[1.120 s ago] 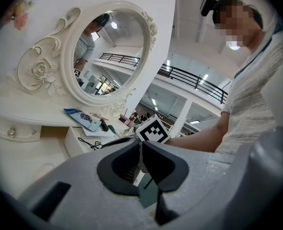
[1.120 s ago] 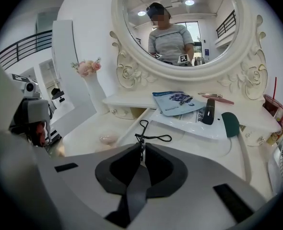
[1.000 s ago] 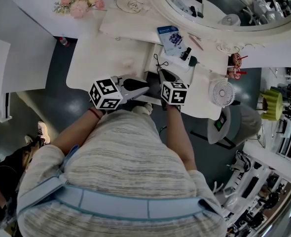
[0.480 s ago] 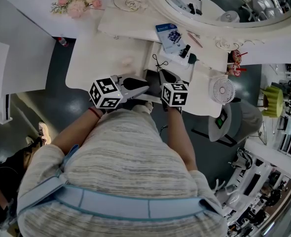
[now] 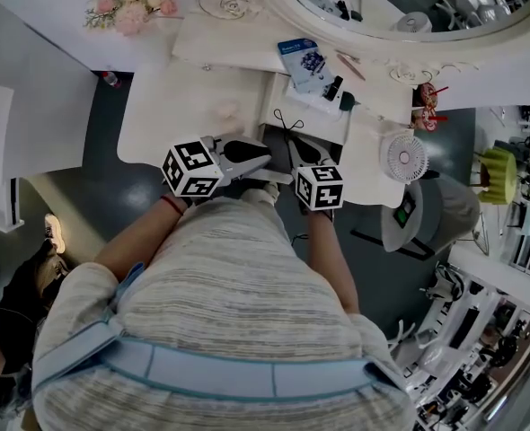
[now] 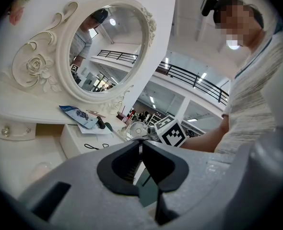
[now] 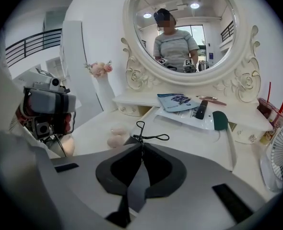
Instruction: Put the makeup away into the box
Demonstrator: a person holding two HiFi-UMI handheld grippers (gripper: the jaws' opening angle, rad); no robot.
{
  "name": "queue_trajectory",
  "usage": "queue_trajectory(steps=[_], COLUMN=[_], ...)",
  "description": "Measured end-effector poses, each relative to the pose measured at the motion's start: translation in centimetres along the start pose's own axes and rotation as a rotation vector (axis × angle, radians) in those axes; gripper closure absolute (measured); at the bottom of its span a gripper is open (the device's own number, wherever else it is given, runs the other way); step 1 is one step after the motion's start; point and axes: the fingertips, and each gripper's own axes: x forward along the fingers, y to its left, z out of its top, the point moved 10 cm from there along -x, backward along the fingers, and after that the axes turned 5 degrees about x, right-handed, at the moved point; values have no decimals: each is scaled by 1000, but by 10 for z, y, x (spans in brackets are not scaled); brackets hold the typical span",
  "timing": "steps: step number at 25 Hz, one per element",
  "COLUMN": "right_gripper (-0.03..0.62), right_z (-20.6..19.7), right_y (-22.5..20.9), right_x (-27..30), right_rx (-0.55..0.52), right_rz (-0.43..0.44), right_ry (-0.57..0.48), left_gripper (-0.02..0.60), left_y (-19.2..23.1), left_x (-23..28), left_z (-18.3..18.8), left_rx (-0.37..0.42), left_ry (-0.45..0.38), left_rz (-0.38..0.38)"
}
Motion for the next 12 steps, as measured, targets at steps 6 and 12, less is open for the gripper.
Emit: queue_trajectory(steps=[6, 12], right_gripper=[572, 572], right_z=[-12, -25], right_y=[5, 8], right_x=[-9, -13], right_rx=[-17, -37], right_rz=[17, 34], right_ry=[15, 54], left_gripper=[565, 565], left_y=[1, 0], left_x=[1, 3], left_z=[-1, -1], left_rx=[1, 6], left_ry=[8, 14], left_rz=[-5, -9])
